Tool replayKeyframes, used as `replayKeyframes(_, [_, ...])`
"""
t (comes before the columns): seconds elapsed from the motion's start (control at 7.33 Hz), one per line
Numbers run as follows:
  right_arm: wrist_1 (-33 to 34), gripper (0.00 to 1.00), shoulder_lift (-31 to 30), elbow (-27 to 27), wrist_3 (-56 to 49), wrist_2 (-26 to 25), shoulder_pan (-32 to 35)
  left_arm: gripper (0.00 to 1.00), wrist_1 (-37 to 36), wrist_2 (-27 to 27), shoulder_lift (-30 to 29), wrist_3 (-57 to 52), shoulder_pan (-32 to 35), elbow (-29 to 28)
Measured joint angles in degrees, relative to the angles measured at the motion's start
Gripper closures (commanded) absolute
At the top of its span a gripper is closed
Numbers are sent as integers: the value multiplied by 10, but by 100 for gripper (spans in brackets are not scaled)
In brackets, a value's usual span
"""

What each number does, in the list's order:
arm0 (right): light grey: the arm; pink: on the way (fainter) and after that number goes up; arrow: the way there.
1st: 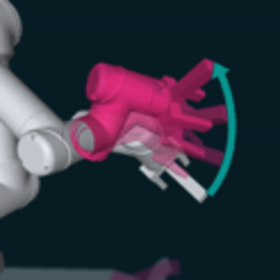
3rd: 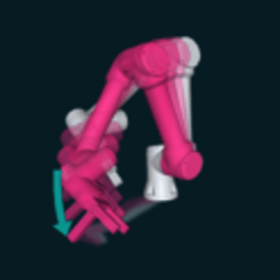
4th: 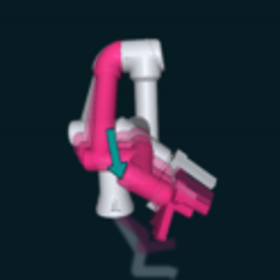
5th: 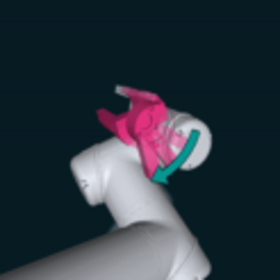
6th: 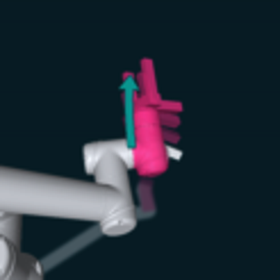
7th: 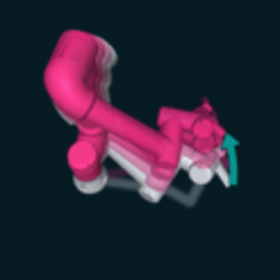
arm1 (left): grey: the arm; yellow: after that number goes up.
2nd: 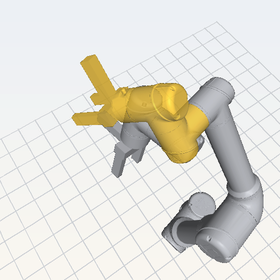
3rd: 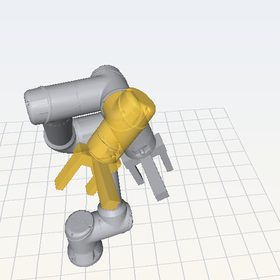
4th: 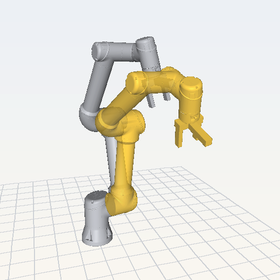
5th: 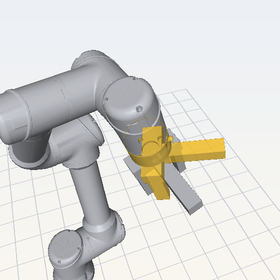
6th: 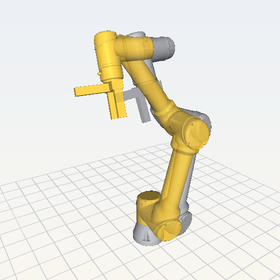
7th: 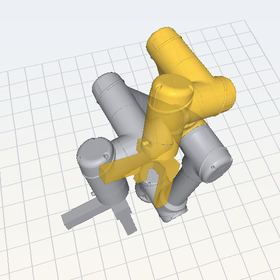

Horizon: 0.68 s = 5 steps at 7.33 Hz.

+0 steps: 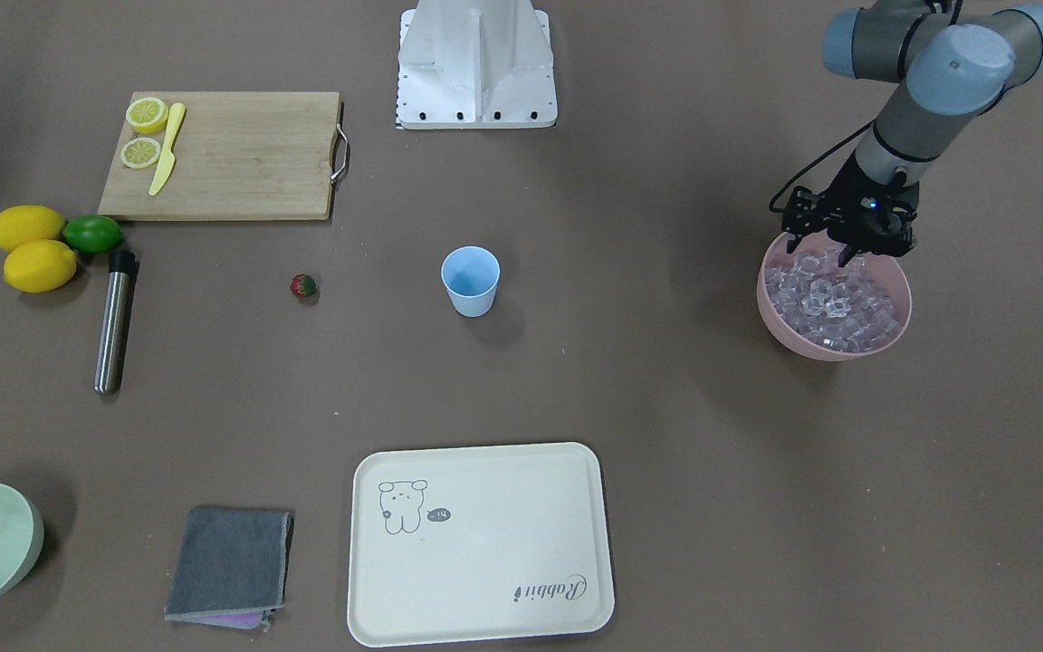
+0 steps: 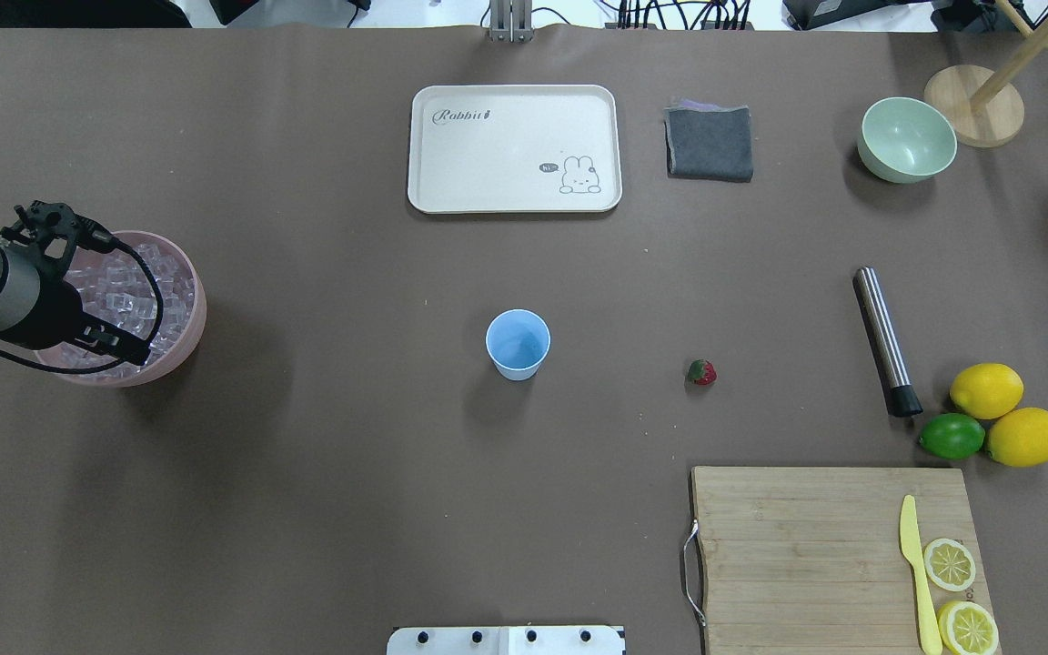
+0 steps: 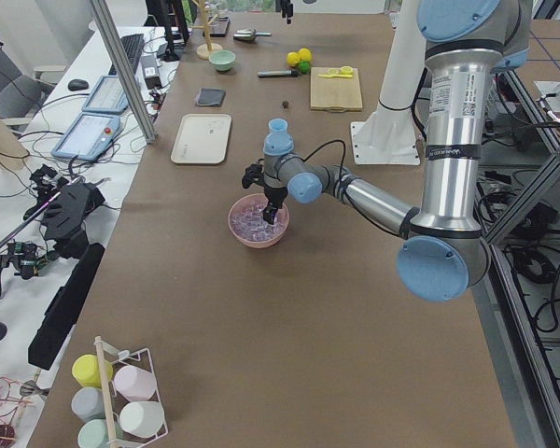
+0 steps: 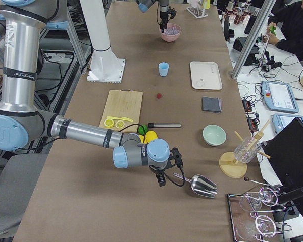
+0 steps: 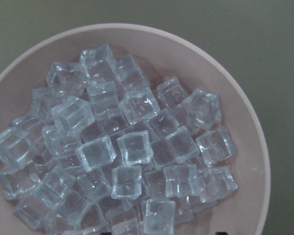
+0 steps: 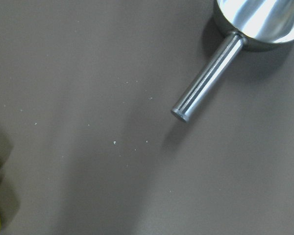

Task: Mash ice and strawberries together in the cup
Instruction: 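Move the left gripper over the pink ice bowl and lower it into the cubes, then close the left gripper on a clear ice cube and lift it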

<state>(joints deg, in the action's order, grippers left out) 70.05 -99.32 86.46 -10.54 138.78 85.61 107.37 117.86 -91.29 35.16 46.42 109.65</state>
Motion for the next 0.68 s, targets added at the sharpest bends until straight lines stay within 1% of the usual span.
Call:
replayKeyframes(0.55, [0, 0, -5, 1, 0, 9, 0, 36, 0, 0, -9, 0, 0, -15])
replayKeyframes(0.68, [0, 0, -7, 1, 0, 10, 0, 42, 0, 0, -13, 0, 0, -18])
